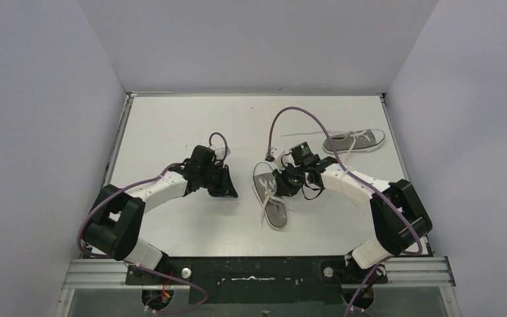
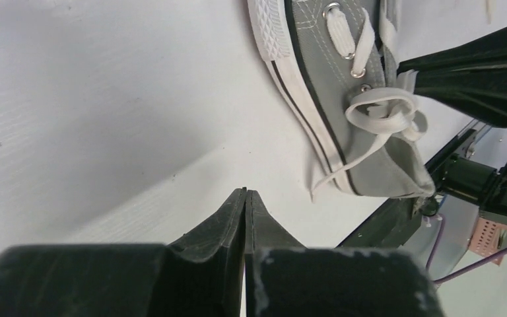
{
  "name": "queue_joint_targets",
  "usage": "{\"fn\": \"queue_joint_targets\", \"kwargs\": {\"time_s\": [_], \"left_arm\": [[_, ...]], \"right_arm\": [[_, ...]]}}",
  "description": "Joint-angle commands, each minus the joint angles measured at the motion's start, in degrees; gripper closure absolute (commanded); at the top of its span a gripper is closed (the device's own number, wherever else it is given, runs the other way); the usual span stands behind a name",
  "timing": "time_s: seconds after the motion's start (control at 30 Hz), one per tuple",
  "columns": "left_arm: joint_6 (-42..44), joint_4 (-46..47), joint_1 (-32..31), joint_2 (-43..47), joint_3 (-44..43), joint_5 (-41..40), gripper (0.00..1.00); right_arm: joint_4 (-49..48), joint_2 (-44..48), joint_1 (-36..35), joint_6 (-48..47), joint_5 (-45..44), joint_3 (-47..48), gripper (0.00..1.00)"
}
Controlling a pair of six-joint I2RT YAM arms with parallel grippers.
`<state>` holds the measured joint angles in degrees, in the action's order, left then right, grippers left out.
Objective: Tie the shoes
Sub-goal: Cross the shoelace with the shoelace.
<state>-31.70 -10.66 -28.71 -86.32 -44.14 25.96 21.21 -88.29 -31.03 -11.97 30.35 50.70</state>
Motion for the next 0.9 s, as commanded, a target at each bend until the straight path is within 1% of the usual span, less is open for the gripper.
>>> {"fn": "queue_joint_targets", "kwargs": {"time_s": [0.0, 0.07, 0.1, 0.17, 0.2, 0.27, 0.3, 0.33, 0.37, 0.47, 0.53, 0.6, 0.63, 0.67, 0.73, 0.77, 0.8, 0.87], "left_arm": [[1.2, -0.3, -0.5, 1.7, 1.3, -0.8, 1.00], [0.6, 3.4, -0.5, 1.0, 2.7, 1.2, 1.00], [0.0, 5.9, -0.4, 0.2, 3.1, 3.6, 1.00], [-1.8, 14.1, 0.4, -1.1, 3.4, 11.4, 1.00], [-2.7, 16.7, 0.5, -1.2, 3.0, 13.3, 1.00], [-4.5, 21.6, -0.1, -0.6, 2.6, 15.4, 0.70], [-5.1, 23.6, -0.7, -0.3, 2.5, 15.5, 0.59], [-4.9, 24.9, -1.5, -0.3, 2.0, 15.5, 0.54], [-3.8, 25.1, -2.5, -0.5, 1.2, 15.3, 0.51], [1.0, 25.3, -4.3, -2.8, -1.5, 16.4, 0.48], [6.0, 25.5, -5.2, -3.7, -2.4, 16.2, 0.47], [10.9, 24.6, -5.8, -5.0, -3.9, 16.0, 0.47], [12.5, 24.1, -5.7, -6.0, -4.8, 17.2, 0.48], [13.7, 23.6, -5.6, -7.4, -6.0, 18.8, 0.51], [15.8, 22.2, -5.7, -10.3, -7.8, 22.0, 0.59], [16.1, 22.2, -5.7, -11.5, -8.1, 23.4, 0.60], [15.7, 23.2, -5.8, -12.4, -7.8, 24.3, 0.60], [14.5, 26.4, -6.0, -13.2, -6.6, 25.2, 0.54]], "right_arm": [[5.2, -0.9, 0.4, 4.7, -8.7, 2.7, 1.00], [4.9, -1.0, 1.4, 7.6, -7.5, 2.9, 1.00], [4.5, -0.8, 1.2, 8.3, -6.1, 2.9, 1.00], [2.5, 0.7, -0.1, 8.4, -4.6, 1.4, 1.00], [1.8, 1.7, -0.3, 8.6, -4.4, 0.8, 1.00], [1.5, 2.1, -0.3, 8.6, -3.2, 0.5, 1.00], [1.5, 2.2, -0.3, 8.5, -3.0, 0.4, 1.00], [1.3, 2.3, -0.4, 8.5, -2.5, 0.2, 1.00], [1.1, 2.5, -0.3, 8.5, -2.2, 0.1, 1.00], [0.1, 3.2, -0.3, 8.9, -1.2, -0.5, 1.00], [-0.8, 3.2, -0.3, 9.4, -0.6, -0.8, 1.00], [-1.4, 2.9, -0.2, 9.9, 0.4, -0.9, 1.00], [-1.4, 2.7, -0.2, 10.0, 0.7, -0.7, 1.00], [-1.2, 2.4, -0.2, 10.0, 0.9, -0.5, 1.00], [-0.6, 2.2, -0.1, 9.8, 1.1, 0.0, 1.00], [-0.4, 2.0, -0.2, 9.6, 1.1, 0.2, 1.00], [0.3, 1.9, -0.1, 9.4, 1.3, 0.7, 1.00], [1.1, 1.7, 0.0, 8.9, 1.4, 1.3, 1.00]]}}
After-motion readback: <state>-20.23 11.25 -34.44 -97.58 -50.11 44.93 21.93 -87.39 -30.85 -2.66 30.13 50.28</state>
